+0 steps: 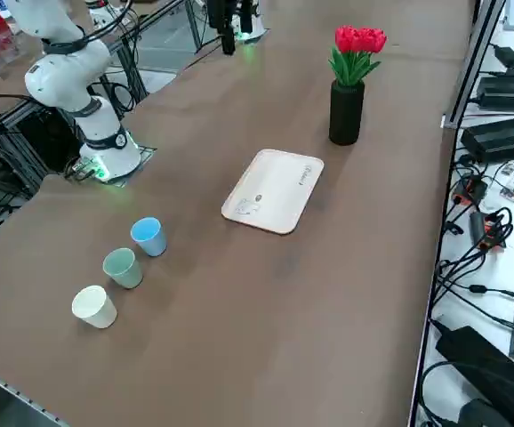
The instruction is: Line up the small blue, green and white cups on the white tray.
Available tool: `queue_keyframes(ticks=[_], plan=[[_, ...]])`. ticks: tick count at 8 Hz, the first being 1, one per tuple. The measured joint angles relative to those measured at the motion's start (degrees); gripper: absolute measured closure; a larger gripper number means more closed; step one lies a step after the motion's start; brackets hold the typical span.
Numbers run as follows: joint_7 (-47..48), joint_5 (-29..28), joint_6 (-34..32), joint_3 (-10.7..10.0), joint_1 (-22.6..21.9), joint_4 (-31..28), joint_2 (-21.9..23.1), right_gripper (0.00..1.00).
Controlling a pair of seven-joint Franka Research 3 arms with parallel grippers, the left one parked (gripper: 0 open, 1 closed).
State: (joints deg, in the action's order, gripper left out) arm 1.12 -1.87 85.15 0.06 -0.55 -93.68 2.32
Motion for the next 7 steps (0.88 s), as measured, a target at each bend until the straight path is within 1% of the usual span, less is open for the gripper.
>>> queue_keyframes(ticks=[3, 4, 5, 7], plan=[[0.0, 0.17, -9.06, -0.07, 0.99, -1.04, -3.0, 0.0], [0.0, 1.27, -9.33, -0.12, 1.73, -3.11, -4.06, 0.0], [-0.01, 2.99, -7.87, -0.16, 2.75, -6.57, -4.69, 0.0], [-0.01, 4.4, -0.19, -0.34, 6.75, -15.33, -4.92, 0.0]])
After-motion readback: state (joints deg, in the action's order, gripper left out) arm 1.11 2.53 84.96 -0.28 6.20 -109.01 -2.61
